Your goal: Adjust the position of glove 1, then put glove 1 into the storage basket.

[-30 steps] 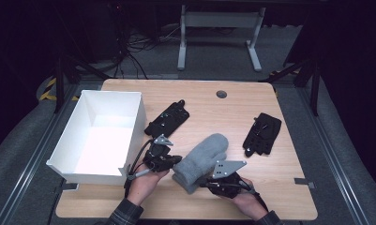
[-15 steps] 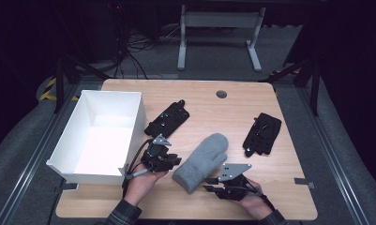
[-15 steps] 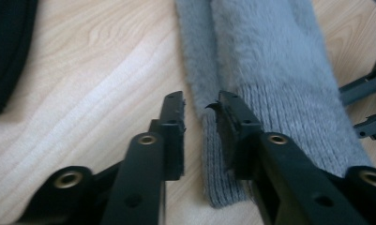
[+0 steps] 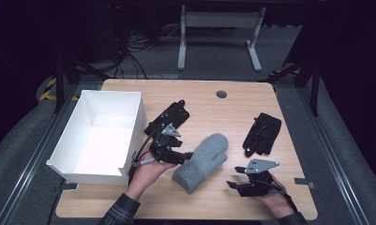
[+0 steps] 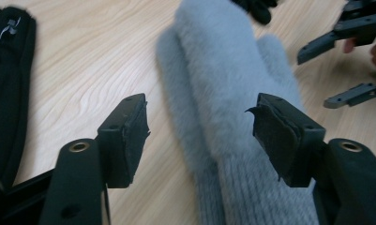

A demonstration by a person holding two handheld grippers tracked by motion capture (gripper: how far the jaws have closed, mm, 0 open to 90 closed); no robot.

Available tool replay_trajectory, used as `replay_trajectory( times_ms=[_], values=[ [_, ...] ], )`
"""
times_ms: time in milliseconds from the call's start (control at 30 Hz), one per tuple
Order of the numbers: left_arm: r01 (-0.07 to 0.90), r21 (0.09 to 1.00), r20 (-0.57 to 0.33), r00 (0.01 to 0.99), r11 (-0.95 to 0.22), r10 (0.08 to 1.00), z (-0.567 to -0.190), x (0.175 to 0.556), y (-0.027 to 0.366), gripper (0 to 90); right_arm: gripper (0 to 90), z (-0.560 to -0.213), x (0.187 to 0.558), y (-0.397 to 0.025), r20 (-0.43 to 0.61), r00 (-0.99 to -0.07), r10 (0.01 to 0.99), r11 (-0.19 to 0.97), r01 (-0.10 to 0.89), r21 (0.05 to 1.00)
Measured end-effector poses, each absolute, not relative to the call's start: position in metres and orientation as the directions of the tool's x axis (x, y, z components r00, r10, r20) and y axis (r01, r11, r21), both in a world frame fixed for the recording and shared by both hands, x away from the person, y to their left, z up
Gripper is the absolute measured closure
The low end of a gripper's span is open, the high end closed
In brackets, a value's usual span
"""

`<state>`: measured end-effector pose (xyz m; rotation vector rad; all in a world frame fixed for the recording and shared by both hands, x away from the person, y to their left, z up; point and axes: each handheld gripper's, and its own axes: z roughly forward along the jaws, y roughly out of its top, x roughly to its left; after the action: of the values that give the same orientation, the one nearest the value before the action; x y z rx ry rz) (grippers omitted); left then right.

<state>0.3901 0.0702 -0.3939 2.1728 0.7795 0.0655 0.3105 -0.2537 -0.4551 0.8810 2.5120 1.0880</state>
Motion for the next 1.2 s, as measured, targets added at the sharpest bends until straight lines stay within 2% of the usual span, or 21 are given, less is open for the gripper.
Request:
replay_trajectory(
  times_ms=[233, 467, 900, 1200],
  values=[
    [0.485, 0.714, -0.199, 0.832, -0.505, 0.518, -0.393, 0.398, 0.056, 26.0, 25.0, -0.461, 0.313, -0.277, -0.017, -0.744, 0.668, 0.517, 0.447, 0.730],
    [0.477, 0.680, -0.197, 0.850, -0.556, 0.488, -0.409, 0.408, 0.033, 16.3, 16.5, -0.469, 0.316, -0.286, -0.031, -0.716, 0.697, 0.513, 0.468, 0.719],
    [0.504, 0.623, -0.207, 0.844, -0.598, 0.495, -0.438, 0.418, 0.022, 12.5, 15.3, -0.471, 0.316, -0.288, -0.027, -0.715, 0.699, 0.500, 0.462, 0.733],
    [0.530, 0.596, -0.288, 0.843, -0.603, 0.455, -0.454, 0.422, 0.019, 15.6, 15.3, -0.471, 0.316, -0.288, -0.027, -0.716, 0.698, 0.501, 0.461, 0.733]
  ],
)
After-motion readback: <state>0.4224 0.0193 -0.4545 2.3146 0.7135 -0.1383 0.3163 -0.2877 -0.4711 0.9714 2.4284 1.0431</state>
